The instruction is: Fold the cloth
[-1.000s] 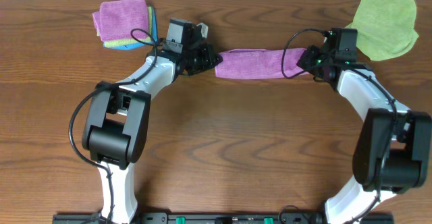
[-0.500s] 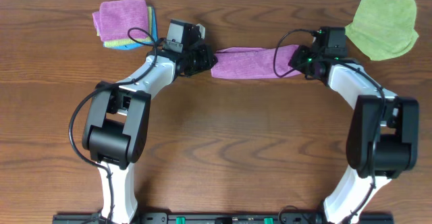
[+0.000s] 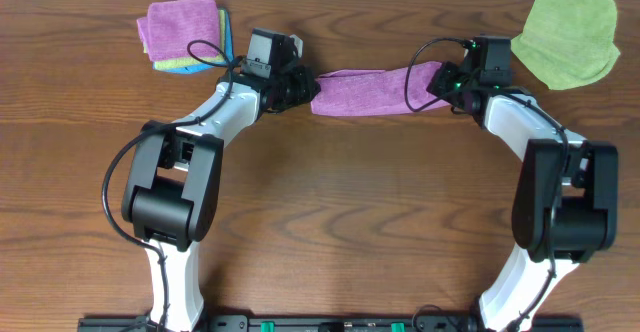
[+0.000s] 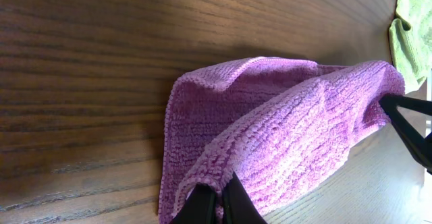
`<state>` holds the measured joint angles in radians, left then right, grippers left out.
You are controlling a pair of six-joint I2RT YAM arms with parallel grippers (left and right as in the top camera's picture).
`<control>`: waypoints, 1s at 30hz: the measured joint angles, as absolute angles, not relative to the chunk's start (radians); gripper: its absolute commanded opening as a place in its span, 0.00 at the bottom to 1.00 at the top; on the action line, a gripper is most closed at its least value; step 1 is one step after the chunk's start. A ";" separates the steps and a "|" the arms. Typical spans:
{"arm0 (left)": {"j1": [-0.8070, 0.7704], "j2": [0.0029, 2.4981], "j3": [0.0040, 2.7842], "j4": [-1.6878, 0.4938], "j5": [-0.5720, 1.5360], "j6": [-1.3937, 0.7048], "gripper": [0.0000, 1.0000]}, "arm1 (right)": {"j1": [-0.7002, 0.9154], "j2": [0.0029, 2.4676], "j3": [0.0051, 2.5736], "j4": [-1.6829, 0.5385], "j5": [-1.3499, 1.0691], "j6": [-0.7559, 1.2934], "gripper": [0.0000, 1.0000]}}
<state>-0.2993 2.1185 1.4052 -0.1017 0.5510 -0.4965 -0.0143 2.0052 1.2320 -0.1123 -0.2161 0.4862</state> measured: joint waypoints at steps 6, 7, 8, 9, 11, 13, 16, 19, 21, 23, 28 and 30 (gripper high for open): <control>-0.299 2.119 1.405 -0.109 0.549 -0.487 0.45 | -0.014 2.035 1.233 -0.132 -0.215 0.485 0.02; -0.299 2.119 1.405 -0.113 0.549 -0.490 0.55 | -0.014 2.041 1.233 -0.131 -0.214 0.484 0.07; -0.299 2.119 1.405 -0.118 0.548 -0.488 0.67 | -0.014 2.044 1.233 -0.130 -0.213 0.484 0.17; -0.299 2.119 1.405 -0.122 0.548 -0.487 0.86 | -0.014 2.047 1.233 -0.128 -0.212 0.480 0.34; -0.299 2.119 1.405 -0.125 0.546 -0.491 0.97 | -0.014 2.049 1.233 -0.126 -0.208 0.477 0.48; -0.299 2.119 1.405 -0.126 0.546 -0.493 0.95 | -0.014 2.049 1.233 -0.125 -0.211 0.464 0.63; -0.299 2.119 1.405 -0.124 0.546 -0.493 0.95 | -0.014 2.049 1.233 -0.122 -0.213 0.466 0.70; -0.299 2.119 1.405 -0.121 0.552 -0.493 0.95 | -0.014 2.049 1.235 -0.121 -0.219 0.464 0.73; -0.299 2.119 1.405 -0.111 0.562 -0.493 0.95 | -0.014 2.049 1.237 -0.122 -0.224 0.464 0.75; -0.299 2.119 1.405 -0.090 0.587 -0.493 0.95 | -0.014 2.049 1.250 -0.123 -0.245 0.463 0.79; -0.298 2.119 1.406 -0.033 0.656 -0.493 0.95 | -0.014 2.049 1.329 -0.154 -0.290 0.463 0.79; -0.295 2.119 1.406 -0.020 0.686 -0.493 0.95 | -0.014 2.049 1.374 -0.192 -0.299 0.463 0.80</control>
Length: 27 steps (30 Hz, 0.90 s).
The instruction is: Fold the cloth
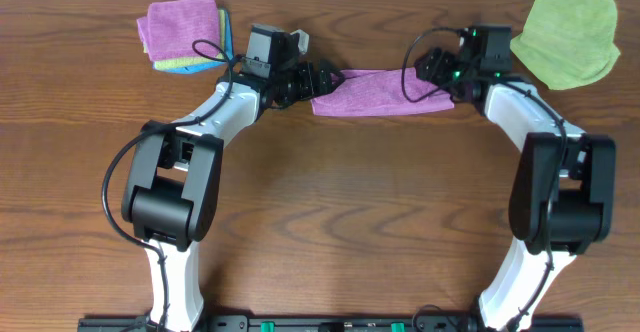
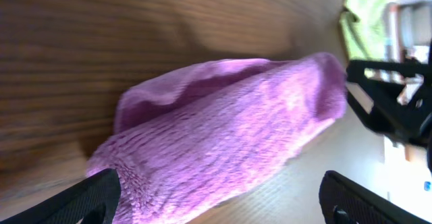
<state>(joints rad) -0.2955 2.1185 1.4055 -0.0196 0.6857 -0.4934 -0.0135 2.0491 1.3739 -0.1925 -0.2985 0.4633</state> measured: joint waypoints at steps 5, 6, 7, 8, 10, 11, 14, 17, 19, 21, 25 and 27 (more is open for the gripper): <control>-0.276 2.119 1.406 0.020 0.764 -0.493 0.99 | -0.014 2.049 1.468 -0.318 -0.307 0.440 0.80; -0.269 2.119 1.406 0.041 0.791 -0.494 0.96 | -0.014 2.049 1.492 -0.363 -0.307 0.432 0.79; -0.265 2.119 1.406 0.069 0.819 -0.497 0.93 | -0.014 2.049 1.504 -0.387 -0.306 0.423 0.78; -0.261 2.119 1.406 0.096 0.847 -0.499 0.91 | -0.014 2.049 1.523 -0.427 -0.303 0.414 0.77; -0.255 2.119 1.407 0.142 0.910 -0.503 0.85 | -0.014 2.049 1.551 -0.500 -0.291 0.397 0.72; -0.255 2.119 1.407 0.155 0.937 -0.508 0.81 | -0.014 2.049 1.565 -0.542 -0.279 0.387 0.68; -0.257 2.119 1.409 0.162 0.990 -0.527 0.64 | -0.014 2.049 1.598 -0.625 -0.241 0.361 0.65; -0.257 2.119 1.409 0.162 1.012 -0.566 0.31 | -0.014 2.049 1.628 -0.689 -0.206 0.344 0.61; -0.257 2.119 1.409 0.163 1.020 -0.593 0.30 | -0.014 2.049 1.637 -0.719 -0.184 0.339 0.58; -0.257 2.119 1.409 0.163 1.023 -0.624 0.29 | -0.014 2.047 1.638 -0.738 -0.162 0.332 0.54; -0.257 2.119 1.409 0.162 1.027 -0.737 0.06 | -0.014 2.032 1.638 -0.792 -0.110 0.323 0.12; -0.257 2.119 1.409 0.162 1.037 -0.779 0.06 | -0.014 2.011 1.638 -0.834 -0.076 0.321 0.02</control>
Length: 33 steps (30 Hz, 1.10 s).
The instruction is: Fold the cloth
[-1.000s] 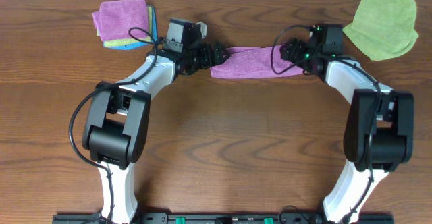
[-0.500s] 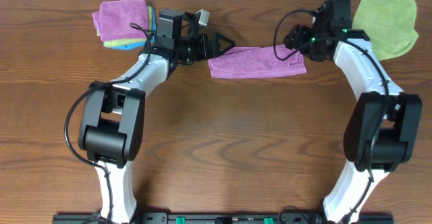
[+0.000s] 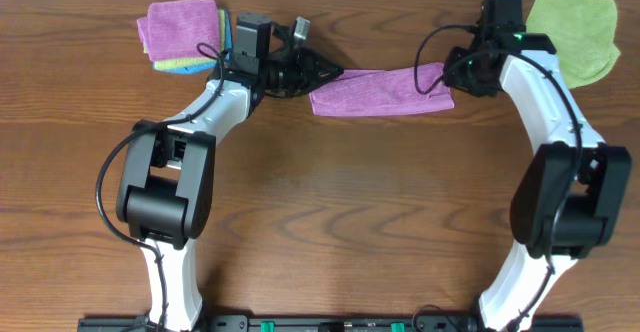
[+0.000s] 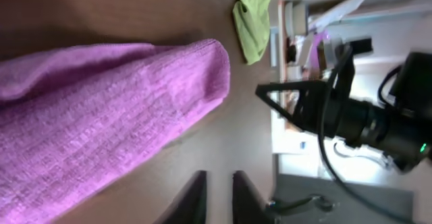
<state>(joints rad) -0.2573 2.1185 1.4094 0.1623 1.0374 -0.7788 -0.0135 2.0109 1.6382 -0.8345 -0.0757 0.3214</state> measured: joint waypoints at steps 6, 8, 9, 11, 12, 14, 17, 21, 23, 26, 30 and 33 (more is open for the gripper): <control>-0.259 2.119 1.410 0.112 1.053 -0.815 0.18 | -0.014 1.933 1.640 -0.946 0.025 0.321 0.01; -0.259 2.119 1.410 0.104 1.074 -0.801 0.06 | -0.014 1.911 1.640 -0.978 0.049 0.321 0.01; -0.259 2.119 1.410 0.104 1.083 -0.783 0.06 | -0.014 1.900 1.640 -0.992 0.059 0.321 0.01; -0.259 2.119 1.410 0.104 1.090 -0.753 0.06 | -0.014 1.882 1.640 -1.015 0.070 0.318 0.01; -0.260 2.119 1.410 0.102 1.086 -0.735 0.06 | -0.014 1.876 1.640 -1.021 0.073 0.313 0.01; -0.260 2.115 1.410 0.084 1.066 -0.697 0.06 | -0.014 1.854 1.640 -1.032 0.081 0.291 0.01; -0.266 2.091 1.412 -0.034 1.001 -0.609 0.06 | -0.014 1.818 1.640 -1.052 0.091 0.259 0.01; -0.289 1.973 1.412 -0.283 0.784 -0.403 0.06 | -0.014 1.739 1.640 -1.064 0.120 0.232 0.01; -0.321 1.891 1.412 -0.363 0.656 -0.297 0.06 | -0.014 1.695 1.639 -1.065 0.129 0.224 0.02; -0.356 1.789 1.413 -0.417 0.509 -0.181 0.06 | -0.014 1.634 1.615 -1.052 0.134 0.219 0.02; -0.384 1.744 1.423 -0.413 0.334 -0.090 0.06 | -0.014 1.540 1.473 -0.960 0.147 0.200 0.02; -0.383 1.794 1.423 -0.375 0.260 -0.054 0.06 | -0.014 1.502 1.340 -0.881 0.152 0.191 0.02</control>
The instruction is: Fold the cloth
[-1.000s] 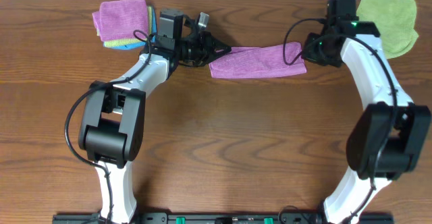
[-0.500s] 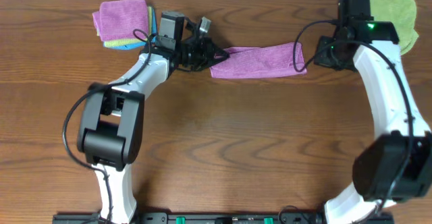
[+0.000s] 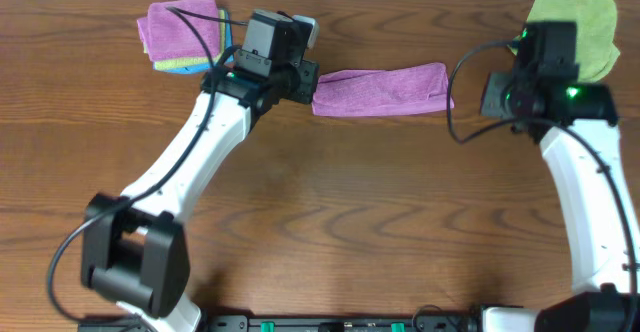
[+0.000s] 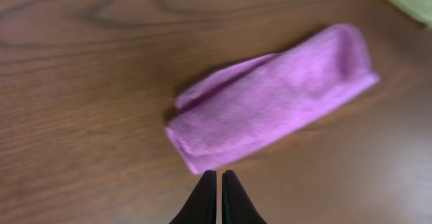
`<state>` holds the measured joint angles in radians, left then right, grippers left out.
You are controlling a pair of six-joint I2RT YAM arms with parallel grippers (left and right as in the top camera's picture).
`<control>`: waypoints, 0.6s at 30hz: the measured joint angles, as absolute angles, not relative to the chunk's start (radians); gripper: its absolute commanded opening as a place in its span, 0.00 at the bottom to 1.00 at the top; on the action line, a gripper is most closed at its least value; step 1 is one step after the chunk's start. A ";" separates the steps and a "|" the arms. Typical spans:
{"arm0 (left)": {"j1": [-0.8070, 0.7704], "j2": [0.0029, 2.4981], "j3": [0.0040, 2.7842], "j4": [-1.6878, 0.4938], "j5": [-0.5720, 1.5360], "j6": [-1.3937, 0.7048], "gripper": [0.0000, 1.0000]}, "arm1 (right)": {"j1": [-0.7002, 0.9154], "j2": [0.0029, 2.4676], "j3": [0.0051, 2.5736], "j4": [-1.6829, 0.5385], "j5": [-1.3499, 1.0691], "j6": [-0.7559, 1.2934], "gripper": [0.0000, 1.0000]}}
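Note:
The purple cloth (image 3: 380,89) lies flat on the wooden table as a long folded band, its layers showing at the left end (image 4: 270,106). My left gripper (image 3: 303,78) hangs above the table just off that left end. Its fingertips (image 4: 219,175) are pressed together with nothing between them. My right gripper (image 3: 497,94) is a short way to the right of the cloth's right end and is not touching it. The overhead view does not show how its jaws stand.
A stack of folded cloths (image 3: 182,32), purple on top of blue, sits at the back left behind my left arm. A green cloth (image 3: 570,34) lies at the back right corner, and its edge shows in the left wrist view.
My left gripper has lifted, looks down on the cloth and has shut fully. My right gripper has moved away from the cloth's right end to the right. The cloth lies as before.
First my left gripper was shut on the cloth's left end, with the right gripper at the other end. Then the left stood wide open and the cloth lay folded. Later its jaws were nearly together, drawn back. Now both grippers are off the cloth.

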<state>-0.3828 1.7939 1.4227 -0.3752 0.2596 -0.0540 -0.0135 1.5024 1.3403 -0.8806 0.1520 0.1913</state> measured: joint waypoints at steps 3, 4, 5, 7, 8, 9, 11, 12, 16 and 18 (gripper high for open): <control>-0.382 1.866 1.423 -0.326 0.228 -0.039 0.06 | -0.014 1.497 1.262 -0.839 0.154 0.181 0.01; -0.383 1.885 1.423 -0.318 0.223 -0.036 0.06 | -0.014 1.497 1.243 -0.829 0.154 0.178 0.01; -0.384 1.908 1.423 -0.310 0.217 -0.030 0.06 | -0.014 1.497 1.232 -0.822 0.154 0.176 0.02; -0.387 1.940 1.429 -0.309 0.212 -0.022 0.06 | -0.014 1.497 1.225 -0.811 0.154 0.172 0.02; -0.389 1.959 1.444 -0.311 0.213 -0.018 0.06 | -0.014 1.497 1.225 -0.802 0.154 0.170 0.02; -0.394 1.984 1.470 -0.311 0.213 -0.014 0.06 | -0.014 1.497 1.225 -0.797 0.154 0.170 0.02; -0.404 2.027 1.527 -0.310 0.213 -0.003 0.06 | -0.014 1.497 1.225 -0.792 0.154 0.167 0.01; -0.410 2.050 1.557 -0.311 0.213 -0.001 0.06 | -0.014 1.497 1.225 -0.792 0.154 0.167 0.02; -0.430 2.121 1.639 -0.311 0.230 0.005 0.06 | -0.014 1.497 1.224 -0.792 0.154 0.164 0.02; -0.434 2.152 1.665 -0.311 0.241 0.005 0.06 | -0.014 1.497 1.224 -0.792 0.154 0.163 0.01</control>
